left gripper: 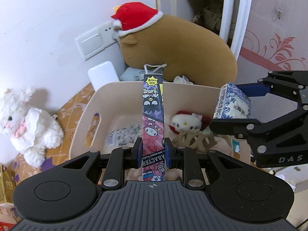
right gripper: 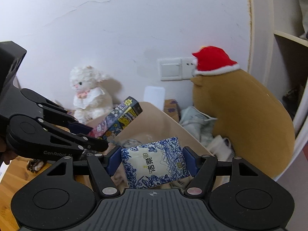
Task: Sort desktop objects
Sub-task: 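Carry the pencil box and blue-white box into the basket and open both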
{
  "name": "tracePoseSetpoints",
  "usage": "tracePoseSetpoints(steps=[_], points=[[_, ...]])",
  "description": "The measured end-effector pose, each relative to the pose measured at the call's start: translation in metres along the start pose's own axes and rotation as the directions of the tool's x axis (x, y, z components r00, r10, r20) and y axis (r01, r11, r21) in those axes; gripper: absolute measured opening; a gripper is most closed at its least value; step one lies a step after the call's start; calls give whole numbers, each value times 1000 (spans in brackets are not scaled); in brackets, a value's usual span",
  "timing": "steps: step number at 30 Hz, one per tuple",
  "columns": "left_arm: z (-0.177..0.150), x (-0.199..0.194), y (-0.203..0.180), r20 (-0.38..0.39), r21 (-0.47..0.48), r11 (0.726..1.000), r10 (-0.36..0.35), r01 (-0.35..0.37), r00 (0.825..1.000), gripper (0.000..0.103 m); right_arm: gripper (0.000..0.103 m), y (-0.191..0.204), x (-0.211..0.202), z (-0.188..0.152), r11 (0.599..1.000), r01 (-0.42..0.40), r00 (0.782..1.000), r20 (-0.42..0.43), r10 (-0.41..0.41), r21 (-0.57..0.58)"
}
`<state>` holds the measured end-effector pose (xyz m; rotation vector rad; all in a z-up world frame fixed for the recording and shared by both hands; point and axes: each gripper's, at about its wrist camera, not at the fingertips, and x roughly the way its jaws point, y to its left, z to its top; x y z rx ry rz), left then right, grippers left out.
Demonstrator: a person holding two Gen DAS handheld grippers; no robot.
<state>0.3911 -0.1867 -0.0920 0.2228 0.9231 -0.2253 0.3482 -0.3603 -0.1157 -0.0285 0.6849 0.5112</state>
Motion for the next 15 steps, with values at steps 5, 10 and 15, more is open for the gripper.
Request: tracePoseSetpoints(steps=[5, 10, 15], points=[[5, 19, -10, -33, -5, 1000, -6, 6, 999, 23, 66, -11, 11, -5, 1000, 12, 999, -36, -13, -7], [6, 38, -15, -78, -17, 1000, 12, -14, 997, 23, 66, -10, 23, -8, 997, 29, 996, -77, -34, -69], [3, 54, -12, -118, -45, 999, 11, -16, 993, 23, 66, -9, 36, -15, 996, 27, 990, -138, -39, -88]])
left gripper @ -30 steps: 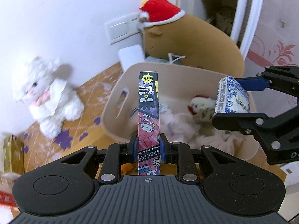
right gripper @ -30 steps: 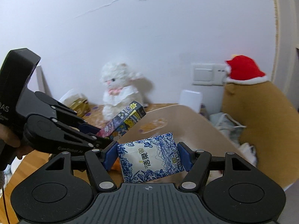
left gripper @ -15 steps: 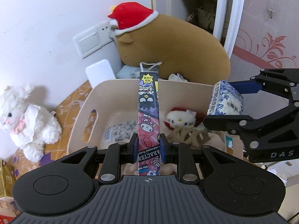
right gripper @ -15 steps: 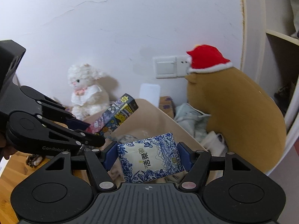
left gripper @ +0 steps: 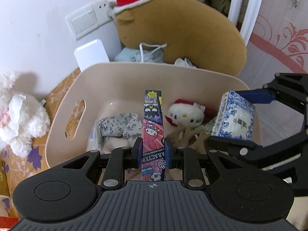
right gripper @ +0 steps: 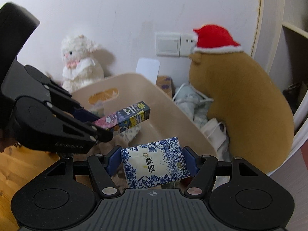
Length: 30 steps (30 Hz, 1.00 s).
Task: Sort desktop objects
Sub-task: 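Carry the pencil box and blue-white box into the basket and open both, then move both tools back over the table and grasp the brown checked scrunchie with the left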
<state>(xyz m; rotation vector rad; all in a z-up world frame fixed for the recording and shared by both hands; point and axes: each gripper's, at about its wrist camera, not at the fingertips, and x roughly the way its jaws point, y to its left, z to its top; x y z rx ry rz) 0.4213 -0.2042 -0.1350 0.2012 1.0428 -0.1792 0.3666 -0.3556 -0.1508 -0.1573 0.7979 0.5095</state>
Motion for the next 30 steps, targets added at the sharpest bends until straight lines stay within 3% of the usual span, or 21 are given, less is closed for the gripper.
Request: tracePoseSetpoints(steps=[8, 13, 14, 24, 30], points=[[-5, 12, 3, -32, -28, 999, -32, 31, 999, 27, 67, 0, 14, -5, 1000, 2, 999, -54, -2, 3], [-10, 10, 10, -30, -44, 999, -3, 2, 1000, 71, 75, 3, 12, -3, 999, 23, 999, -49, -24, -22], [-11, 9, 13, -32, -53, 999, 0, -2, 999, 73, 77, 4, 11, -3, 999, 23, 999, -48, -24, -23], [-28, -8, 40, -11, -117, 993, 21, -23, 1000, 73, 100, 16, -4, 1, 999, 36, 999, -8, -36, -16], [-43, -36, 62, 59, -150, 988, 57, -47, 997, 76, 103, 32, -10, 8, 999, 35, 999, 21, -34, -38]])
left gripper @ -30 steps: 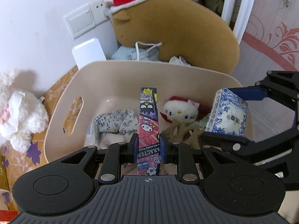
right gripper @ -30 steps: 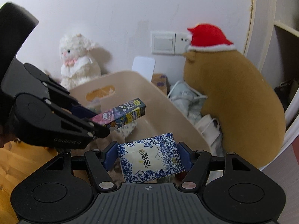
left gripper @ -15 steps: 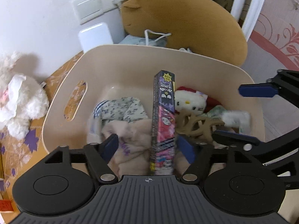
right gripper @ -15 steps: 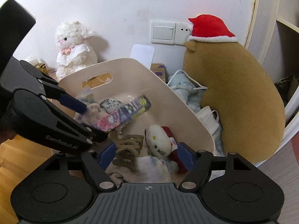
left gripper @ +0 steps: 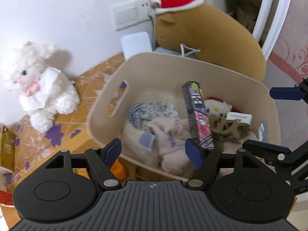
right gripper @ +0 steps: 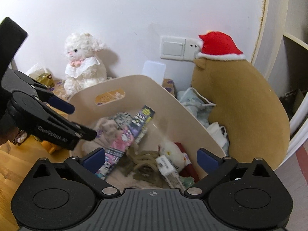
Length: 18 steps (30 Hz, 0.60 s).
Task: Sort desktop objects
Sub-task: 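Move both tools back over the table and grasp the brown checked scrunchie with the left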
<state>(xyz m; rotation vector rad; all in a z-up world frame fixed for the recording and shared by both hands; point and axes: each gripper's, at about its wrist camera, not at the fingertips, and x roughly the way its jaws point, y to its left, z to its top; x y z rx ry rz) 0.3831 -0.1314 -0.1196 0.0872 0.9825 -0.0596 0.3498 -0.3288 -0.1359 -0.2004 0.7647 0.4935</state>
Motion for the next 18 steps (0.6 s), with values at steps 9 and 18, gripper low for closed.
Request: tracePoseSetpoints(steps=[9, 18], points=[[-25, -25, 59, -5, -74, 996, 55, -55, 998, 77, 103, 38, 1, 18, 998, -51, 998, 32, 52, -26], [-66, -36, 119, -48, -164, 978, 124, -130, 991, 77, 103, 87, 5, 33, 988, -127, 989, 66, 133, -88]])
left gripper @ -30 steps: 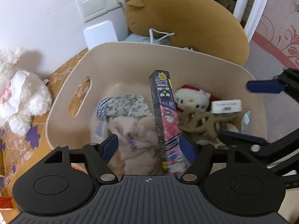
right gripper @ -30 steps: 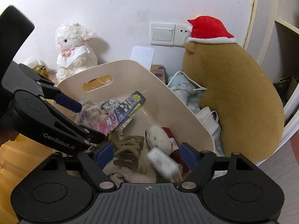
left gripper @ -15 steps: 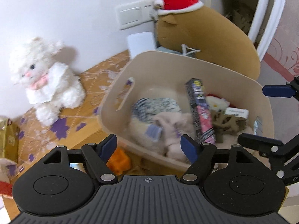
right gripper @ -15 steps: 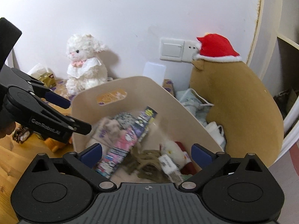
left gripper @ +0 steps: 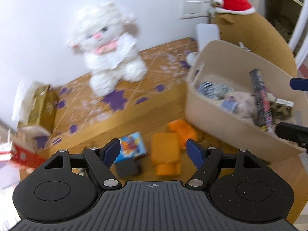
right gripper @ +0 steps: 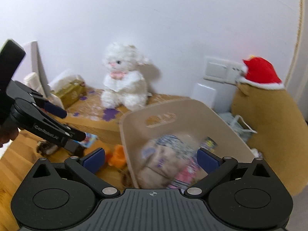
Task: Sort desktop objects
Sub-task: 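Move both tools back over the table and grasp the brown checked scrunchie with the left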
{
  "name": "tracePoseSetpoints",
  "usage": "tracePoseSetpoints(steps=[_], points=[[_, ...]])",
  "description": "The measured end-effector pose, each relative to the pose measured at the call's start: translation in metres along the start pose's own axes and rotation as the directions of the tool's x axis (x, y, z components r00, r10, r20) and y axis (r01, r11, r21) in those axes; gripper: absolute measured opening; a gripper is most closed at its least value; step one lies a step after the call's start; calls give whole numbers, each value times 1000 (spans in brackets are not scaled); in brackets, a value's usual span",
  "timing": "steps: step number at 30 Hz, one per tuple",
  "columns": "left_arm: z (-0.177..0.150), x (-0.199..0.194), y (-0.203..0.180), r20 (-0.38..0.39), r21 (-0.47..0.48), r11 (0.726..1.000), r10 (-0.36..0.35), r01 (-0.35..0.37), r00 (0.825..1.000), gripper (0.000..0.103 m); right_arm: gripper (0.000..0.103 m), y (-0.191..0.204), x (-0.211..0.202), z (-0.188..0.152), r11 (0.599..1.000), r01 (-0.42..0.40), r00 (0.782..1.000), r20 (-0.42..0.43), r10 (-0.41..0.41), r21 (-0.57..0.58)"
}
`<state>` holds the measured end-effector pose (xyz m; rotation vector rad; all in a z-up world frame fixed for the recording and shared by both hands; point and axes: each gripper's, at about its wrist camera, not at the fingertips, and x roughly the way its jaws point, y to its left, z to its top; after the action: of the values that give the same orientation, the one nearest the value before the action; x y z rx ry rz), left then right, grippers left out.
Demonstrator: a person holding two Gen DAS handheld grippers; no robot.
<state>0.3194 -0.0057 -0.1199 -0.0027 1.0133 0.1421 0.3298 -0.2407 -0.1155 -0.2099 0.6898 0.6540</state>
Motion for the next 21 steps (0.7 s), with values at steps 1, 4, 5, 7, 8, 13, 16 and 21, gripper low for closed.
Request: tracePoseSetpoints(steps=[1, 4, 5, 7, 8, 13, 16, 21], points=[[-5, 0, 8, -7, -12, 1000, 8, -8, 1000, 77, 103, 6, 1, 2, 1000, -16, 1000, 5, 16, -7], [-17, 1, 25, -27, -35, 999, 25, -26, 999, 77, 103, 23, 8, 6, 998, -46, 999, 2, 46, -31], [-20, 2, 30, -33, -43, 999, 29, -31, 999, 77, 103, 29, 9, 6, 998, -53, 999, 3, 53, -38], [-28, 3, 41, -45, -58, 998, 36, -38, 998, 77, 103, 40, 14, 7, 996, -68, 998, 1, 68, -51], [-31, 4, 45, -50, -64, 997, 38, -42, 998, 77, 103, 45, 16, 7, 996, -76, 997, -3, 76, -55], [-49, 9, 63, -73, -79, 995, 54, -60, 996, 77, 102, 70, 28, 4, 990, -115, 993, -41, 112, -87], [-58, 14, 72, -93, -91, 994, 54, -63, 994, 77, 99, 82, 38, 0, 986, -130, 990, -75, 122, -101], [-68, 23, 85, -120, -112, 992, 50, -63, 992, 77, 94, 90, 60, -11, 989, -130, 983, -136, 120, -69]])
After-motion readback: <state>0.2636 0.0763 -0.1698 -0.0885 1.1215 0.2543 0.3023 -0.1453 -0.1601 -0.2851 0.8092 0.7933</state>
